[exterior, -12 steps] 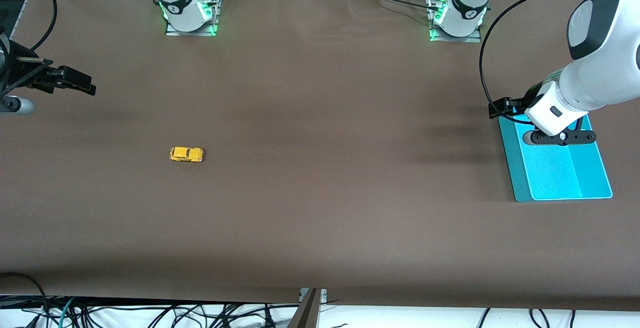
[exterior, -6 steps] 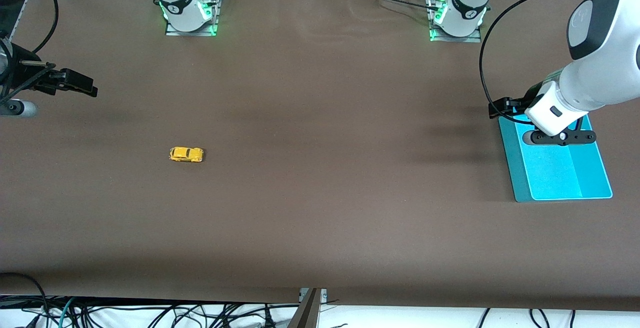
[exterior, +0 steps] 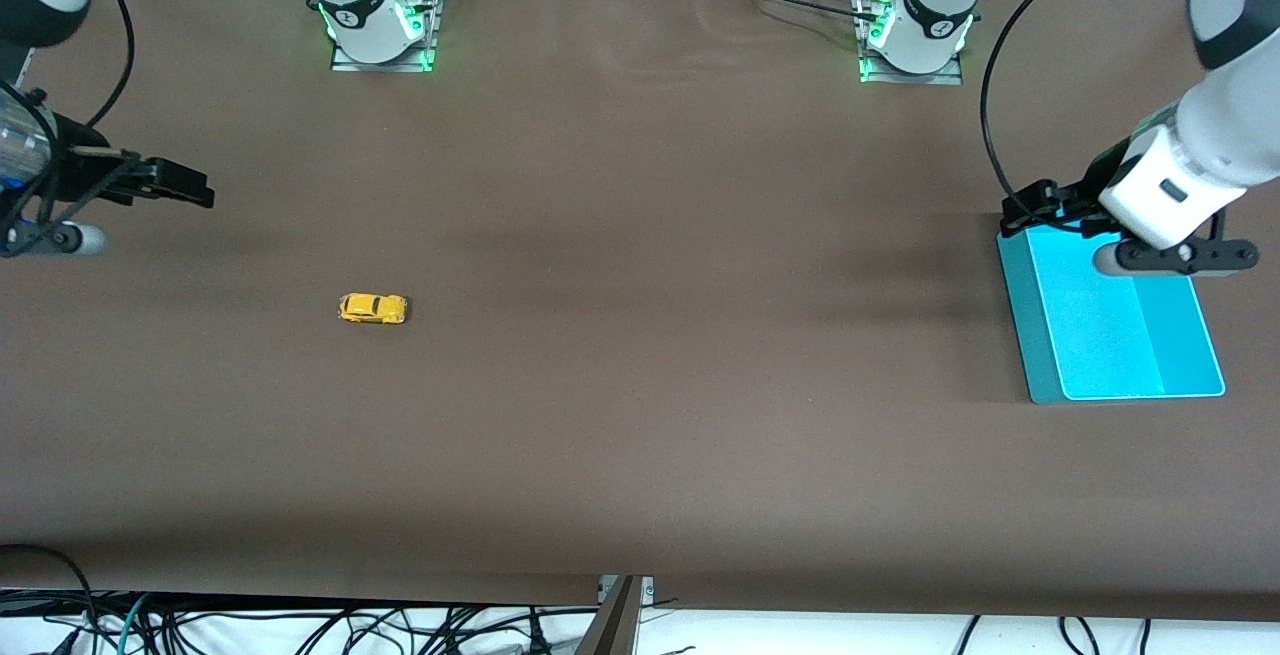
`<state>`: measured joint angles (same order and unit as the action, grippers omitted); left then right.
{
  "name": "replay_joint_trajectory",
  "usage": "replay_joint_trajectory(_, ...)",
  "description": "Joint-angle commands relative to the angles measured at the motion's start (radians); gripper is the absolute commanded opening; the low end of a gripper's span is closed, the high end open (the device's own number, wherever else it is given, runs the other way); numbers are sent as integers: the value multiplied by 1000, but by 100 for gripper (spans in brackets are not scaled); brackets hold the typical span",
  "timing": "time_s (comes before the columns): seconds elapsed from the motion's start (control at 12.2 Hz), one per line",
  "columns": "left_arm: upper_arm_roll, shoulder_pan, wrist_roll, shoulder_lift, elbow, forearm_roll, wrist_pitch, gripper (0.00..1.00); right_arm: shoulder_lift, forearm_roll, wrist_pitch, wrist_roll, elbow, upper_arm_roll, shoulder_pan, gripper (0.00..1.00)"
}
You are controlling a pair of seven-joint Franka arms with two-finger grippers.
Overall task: Wind and store yellow beetle car
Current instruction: 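Move the right gripper over the yellow beetle car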
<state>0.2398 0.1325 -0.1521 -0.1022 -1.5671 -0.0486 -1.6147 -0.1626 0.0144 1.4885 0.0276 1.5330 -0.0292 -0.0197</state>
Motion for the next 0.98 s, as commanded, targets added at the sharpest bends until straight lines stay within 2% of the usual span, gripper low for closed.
replay_joint_trajectory(0.0,4,9,16,85,-76,-25,-51,100,-63,6,7,-81,-7,0,29,100)
replay_joint_trajectory(0.08,3,9,16,113,-109,-25,-66,100,-93,6,28,-162,-5,0,37,100)
replay_joint_trajectory(0.33,1,19,55,113,-116,-27,-67,100,-146,-1,110,-297,33,0,61,100)
replay_joint_trajectory(0.49,0,22,60,111,-113,-27,-63,100,-146,-30,217,-470,108,0,76,100)
replay_joint_trajectory(0.9,1,22,60,113,-108,-28,-39,100,-159,-30,465,-831,316,0,76,100)
